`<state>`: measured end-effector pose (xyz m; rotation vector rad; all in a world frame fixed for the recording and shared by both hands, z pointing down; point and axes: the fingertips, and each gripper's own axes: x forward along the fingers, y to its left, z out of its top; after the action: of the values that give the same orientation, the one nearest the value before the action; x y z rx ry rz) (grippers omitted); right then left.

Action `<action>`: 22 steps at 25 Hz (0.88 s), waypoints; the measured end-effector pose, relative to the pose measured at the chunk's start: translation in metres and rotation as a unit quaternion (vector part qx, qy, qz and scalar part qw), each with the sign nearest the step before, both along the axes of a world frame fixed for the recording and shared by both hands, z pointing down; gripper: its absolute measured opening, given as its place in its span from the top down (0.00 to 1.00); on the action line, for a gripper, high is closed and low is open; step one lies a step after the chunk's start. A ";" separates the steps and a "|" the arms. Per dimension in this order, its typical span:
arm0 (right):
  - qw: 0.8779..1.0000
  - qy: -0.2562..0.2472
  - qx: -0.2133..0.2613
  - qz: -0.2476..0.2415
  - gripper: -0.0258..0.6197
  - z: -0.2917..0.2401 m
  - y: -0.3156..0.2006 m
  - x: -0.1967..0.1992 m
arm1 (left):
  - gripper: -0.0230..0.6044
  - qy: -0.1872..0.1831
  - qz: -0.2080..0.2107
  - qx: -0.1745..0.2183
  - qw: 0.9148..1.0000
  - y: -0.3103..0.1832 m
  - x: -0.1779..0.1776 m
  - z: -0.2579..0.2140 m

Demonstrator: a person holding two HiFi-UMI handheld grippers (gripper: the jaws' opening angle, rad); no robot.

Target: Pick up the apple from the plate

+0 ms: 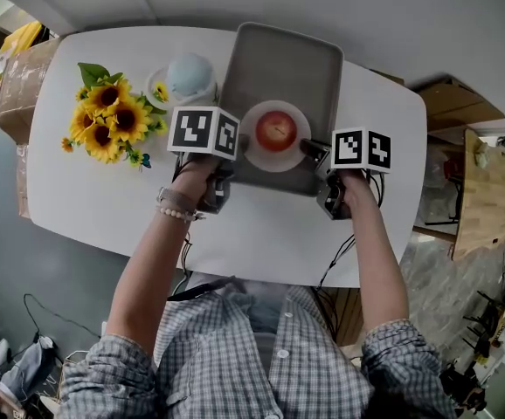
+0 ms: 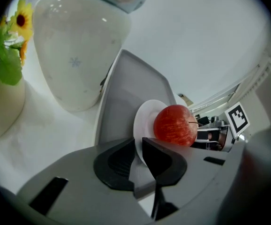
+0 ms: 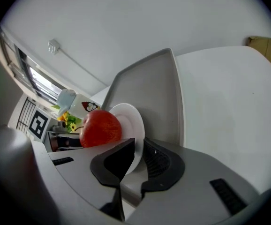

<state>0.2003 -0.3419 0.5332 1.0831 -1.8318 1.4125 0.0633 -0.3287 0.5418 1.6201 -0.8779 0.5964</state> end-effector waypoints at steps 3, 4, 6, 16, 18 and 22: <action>1.000 -0.009 0.003 0.009 0.86 -0.005 0.003 -0.001 | 0.88 0.010 -0.002 -0.007 1.000 0.006 -0.001 -0.002; 1.000 -0.008 0.005 0.010 0.86 -0.007 0.005 -0.001 | 0.88 0.011 -0.001 -0.008 1.000 0.008 -0.001 -0.003; 1.000 -0.009 0.009 0.013 0.86 -0.010 0.008 -0.003 | 0.88 0.011 0.001 -0.007 1.000 0.013 -0.003 -0.006; 0.999 -0.027 0.023 0.026 0.87 -0.027 0.039 -0.018 | 0.88 0.031 -0.001 -0.001 1.000 0.044 -0.018 -0.022; 0.999 -0.028 0.025 0.032 0.87 -0.030 0.049 -0.021 | 0.88 0.034 0.001 0.001 0.999 0.054 -0.022 -0.026; 0.998 -0.027 0.034 0.044 0.87 -0.035 0.071 -0.028 | 0.88 0.041 0.006 0.000 0.999 0.075 -0.030 -0.032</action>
<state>0.1722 -0.2705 0.4978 1.1845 -1.9041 1.4516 0.0335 -0.2540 0.5102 1.6394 -0.8080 0.5353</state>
